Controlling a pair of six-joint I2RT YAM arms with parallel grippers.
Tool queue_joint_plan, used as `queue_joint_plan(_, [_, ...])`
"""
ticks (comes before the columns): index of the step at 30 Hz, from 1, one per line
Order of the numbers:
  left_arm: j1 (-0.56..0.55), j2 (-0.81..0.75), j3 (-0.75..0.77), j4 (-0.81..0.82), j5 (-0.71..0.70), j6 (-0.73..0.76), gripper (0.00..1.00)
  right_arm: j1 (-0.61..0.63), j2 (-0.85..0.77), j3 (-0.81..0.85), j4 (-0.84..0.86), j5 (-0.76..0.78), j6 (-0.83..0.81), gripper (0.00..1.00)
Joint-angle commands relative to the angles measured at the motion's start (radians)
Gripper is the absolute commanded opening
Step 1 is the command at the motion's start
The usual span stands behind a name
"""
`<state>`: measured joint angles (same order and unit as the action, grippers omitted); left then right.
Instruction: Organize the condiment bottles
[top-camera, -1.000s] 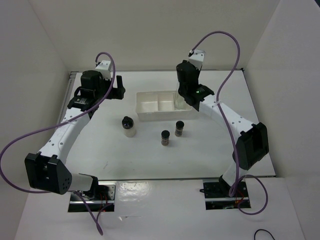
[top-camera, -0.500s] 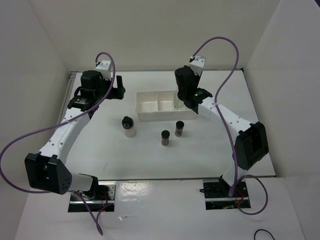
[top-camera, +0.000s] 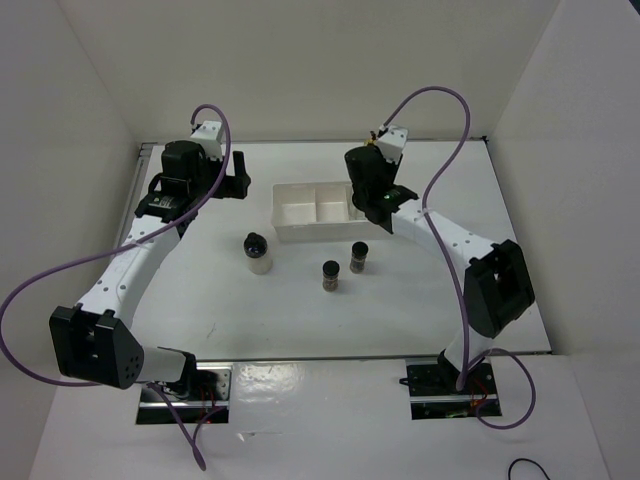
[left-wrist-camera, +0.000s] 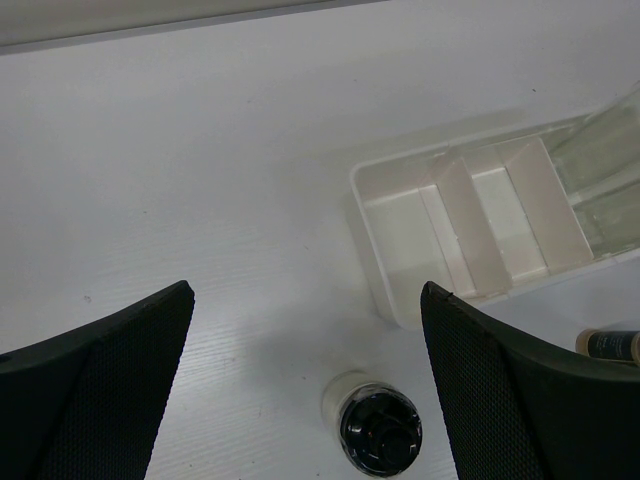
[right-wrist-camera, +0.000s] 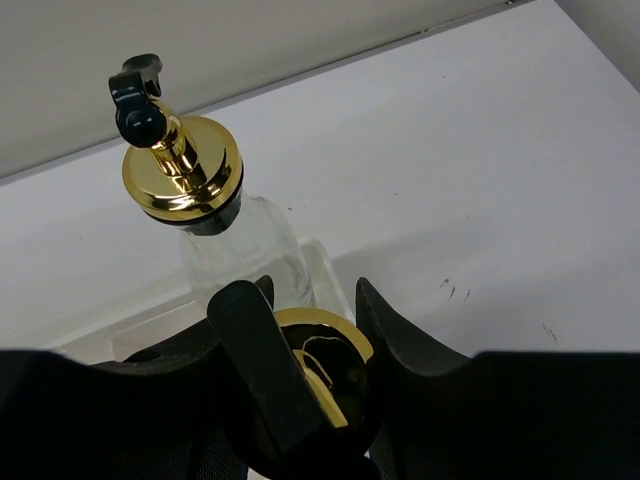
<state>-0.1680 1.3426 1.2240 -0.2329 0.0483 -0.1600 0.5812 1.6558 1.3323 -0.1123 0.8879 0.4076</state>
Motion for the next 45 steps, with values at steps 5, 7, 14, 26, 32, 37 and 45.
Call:
queue_joint_plan(5, [-0.004, -0.034, 0.000, 0.027, -0.002, 0.007, 1.00, 0.011, 0.013, 0.008, 0.092, 0.069, 0.066, 0.10])
queue_joint_plan(7, [-0.004, -0.034, 0.000, 0.027, -0.002, 0.007, 1.00, 0.011, 0.013, 0.008, 0.092, 0.069, 0.077, 0.13])
queue_joint_plan(14, [-0.004, -0.043, 0.000, 0.027, -0.002, 0.007, 1.00, 0.011, 0.024, -0.001, 0.082, 0.069, 0.077, 0.27])
queue_joint_plan(26, [-0.004, -0.072, -0.009, 0.027, 0.007, 0.007, 1.00, 0.011, 0.033, 0.021, 0.030, 0.079, 0.086, 0.58])
queue_joint_plan(32, [-0.004, -0.091, -0.027, 0.027, 0.007, 0.007, 1.00, 0.020, 0.003, 0.030, 0.019, 0.079, 0.066, 0.87])
queue_joint_plan(37, [-0.004, -0.102, -0.027, 0.037, 0.016, -0.003, 1.00, 0.029, -0.021, 0.059, -0.013, 0.069, 0.048, 0.98])
queue_joint_plan(45, [-0.004, -0.131, -0.037, 0.027, 0.059, -0.012, 1.00, 0.029, -0.161, 0.092, -0.162, 0.034, 0.037, 0.98])
